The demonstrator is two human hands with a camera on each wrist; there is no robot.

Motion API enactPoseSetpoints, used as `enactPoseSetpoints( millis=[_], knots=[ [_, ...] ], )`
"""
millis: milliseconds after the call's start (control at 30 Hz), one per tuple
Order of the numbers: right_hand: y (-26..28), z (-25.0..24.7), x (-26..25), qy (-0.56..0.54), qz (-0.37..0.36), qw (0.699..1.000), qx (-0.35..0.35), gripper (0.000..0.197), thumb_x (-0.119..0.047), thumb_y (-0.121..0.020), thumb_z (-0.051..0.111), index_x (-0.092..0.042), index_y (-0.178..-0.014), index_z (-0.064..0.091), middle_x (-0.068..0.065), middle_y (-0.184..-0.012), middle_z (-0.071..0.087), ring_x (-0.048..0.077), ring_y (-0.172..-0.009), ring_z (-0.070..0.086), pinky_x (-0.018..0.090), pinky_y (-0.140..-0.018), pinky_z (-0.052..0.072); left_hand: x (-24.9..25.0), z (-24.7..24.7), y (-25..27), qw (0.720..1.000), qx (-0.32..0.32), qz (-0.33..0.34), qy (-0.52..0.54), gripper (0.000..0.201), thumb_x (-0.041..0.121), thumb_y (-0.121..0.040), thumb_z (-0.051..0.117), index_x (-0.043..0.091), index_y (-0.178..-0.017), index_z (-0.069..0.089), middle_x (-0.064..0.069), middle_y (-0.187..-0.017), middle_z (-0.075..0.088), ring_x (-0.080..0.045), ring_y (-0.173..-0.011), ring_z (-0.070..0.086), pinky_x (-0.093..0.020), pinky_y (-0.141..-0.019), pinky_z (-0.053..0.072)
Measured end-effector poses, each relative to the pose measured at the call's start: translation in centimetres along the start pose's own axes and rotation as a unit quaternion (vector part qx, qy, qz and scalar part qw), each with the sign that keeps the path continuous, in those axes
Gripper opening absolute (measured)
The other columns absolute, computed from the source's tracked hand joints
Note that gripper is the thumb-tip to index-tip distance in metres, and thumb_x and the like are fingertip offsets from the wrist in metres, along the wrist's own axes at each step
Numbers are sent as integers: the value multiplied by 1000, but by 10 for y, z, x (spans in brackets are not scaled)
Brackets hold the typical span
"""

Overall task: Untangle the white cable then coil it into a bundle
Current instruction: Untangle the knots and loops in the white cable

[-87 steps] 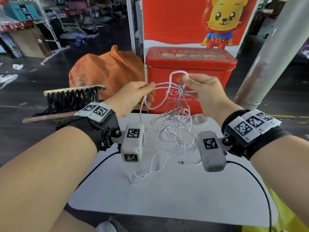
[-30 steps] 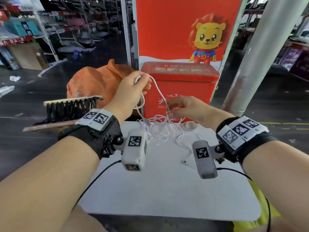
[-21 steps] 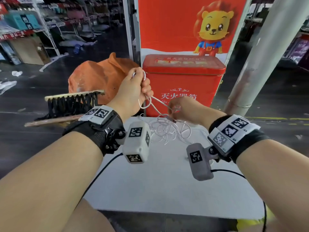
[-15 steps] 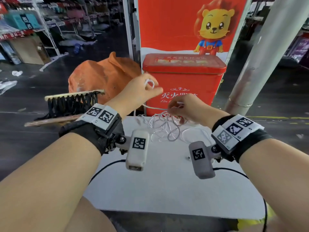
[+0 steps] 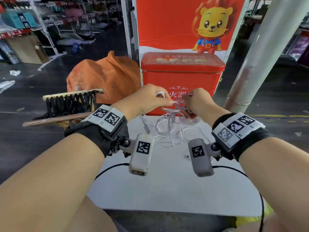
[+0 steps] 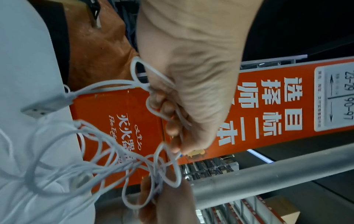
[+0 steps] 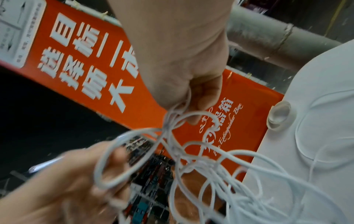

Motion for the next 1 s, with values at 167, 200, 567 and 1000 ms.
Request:
enactPoseSetpoints(
  millis=[167,200,567,1000],
  knots=[
    [-3,-11,8,-147,21,988,38,29,-24,-95,47,-7,-73,52,5,-56,50,18,-43,49,24,-48,43,4,-5,-1,998,43,-7,43,26,22,-87,63,14,-64,56,2,-54,38,-11,-56,35,-23,-56,32],
    [0,-11,8,-250,35,968,15,25,-24,-94,51,-8,-75,53,4,-59,53,17,-46,53,25,-50,46,1,-6,-1,998,53,-8,38,29,28,-88,64,14,-64,55,-2,-57,37,-13,-57,34,-21,-54,31],
    [27,-4,-20,-398,-103,879,-242,55,14,-85,37,-21,-122,58,8,-115,63,24,-90,63,34,-77,55,-9,-6,-1,997,73,-28,12,28,32,-90,64,5,-84,70,-9,-66,52,-16,-61,42,-28,-60,34],
    [32,8,-32,-132,-183,959,-173,51,16,-80,47,-10,-125,48,8,-83,53,18,-74,54,26,-69,48,-20,11,-3,997,8,-67,44,50,36,-77,75,-12,-80,62,-11,-70,48,-18,-66,39,-24,-55,30]
  ],
)
Point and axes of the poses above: each hand's wrist, its own y-axis away from the middle knuckle, its own z-axis out of the palm, x = y × z, the point moved 4 cm from there along -y, towards the middle knuckle
